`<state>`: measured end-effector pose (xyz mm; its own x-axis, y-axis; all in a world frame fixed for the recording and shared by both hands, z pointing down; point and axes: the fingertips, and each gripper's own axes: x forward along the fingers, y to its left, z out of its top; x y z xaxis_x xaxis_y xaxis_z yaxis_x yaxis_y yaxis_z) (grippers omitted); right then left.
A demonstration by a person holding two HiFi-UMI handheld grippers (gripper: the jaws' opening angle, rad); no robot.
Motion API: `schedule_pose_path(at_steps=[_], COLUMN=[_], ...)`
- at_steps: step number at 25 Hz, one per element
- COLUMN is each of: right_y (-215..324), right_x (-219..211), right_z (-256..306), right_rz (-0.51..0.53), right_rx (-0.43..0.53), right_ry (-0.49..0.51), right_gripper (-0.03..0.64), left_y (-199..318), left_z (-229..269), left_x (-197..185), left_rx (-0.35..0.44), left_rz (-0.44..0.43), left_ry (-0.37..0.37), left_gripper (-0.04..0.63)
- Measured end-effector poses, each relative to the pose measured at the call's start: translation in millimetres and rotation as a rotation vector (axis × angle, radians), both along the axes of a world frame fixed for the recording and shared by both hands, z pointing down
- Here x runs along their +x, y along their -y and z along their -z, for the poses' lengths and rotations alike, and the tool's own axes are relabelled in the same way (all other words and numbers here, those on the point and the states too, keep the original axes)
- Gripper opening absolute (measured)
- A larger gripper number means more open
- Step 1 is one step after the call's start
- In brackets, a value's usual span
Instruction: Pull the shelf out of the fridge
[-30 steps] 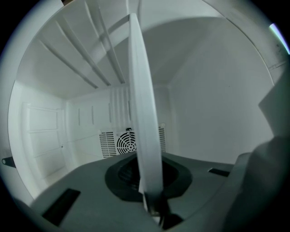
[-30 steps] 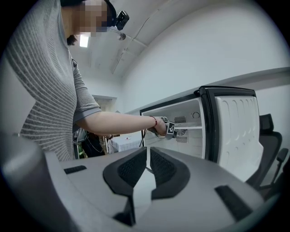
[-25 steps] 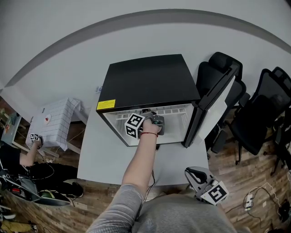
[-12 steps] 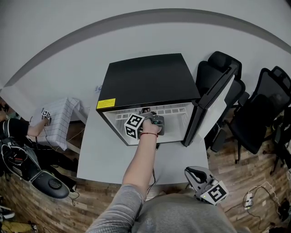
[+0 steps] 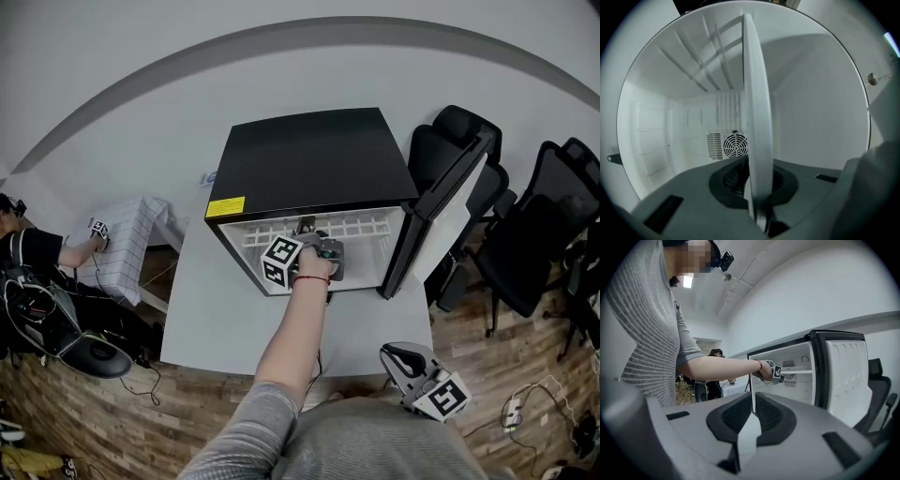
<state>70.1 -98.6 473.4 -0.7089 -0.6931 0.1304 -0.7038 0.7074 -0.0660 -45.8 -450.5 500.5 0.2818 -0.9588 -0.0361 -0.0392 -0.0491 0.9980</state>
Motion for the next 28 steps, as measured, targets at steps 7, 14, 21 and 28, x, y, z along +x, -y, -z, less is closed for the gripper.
schedule_pose_path(at_steps=[7,14,21,28], right_y=[-3,-5,-10,-14], right_x=[-3,-6,-13,-18], right_z=[1,2,3,2], right_rz=[0.001,0.007,0.025,0.035], right_rx=[0.002,-0.002,0.012,0.018], right_ry=[-0.002,0.000,0.002,0.005], right_gripper=[0.014,0.014,0.014,0.014], left_y=[-9,-24,-39,-49], left_z=[1,2,2,1], left_x=[0,-1,-3,-3], left_rx=[-0.001,-0.003,-0.002,-0.001], left_rz=[-0.004,-0.002,-0.007,-0.011], left_ry=[-0.006,-0.021,-0.028,-0.030], left_gripper=[0.035,0.035,0.035,0.035])
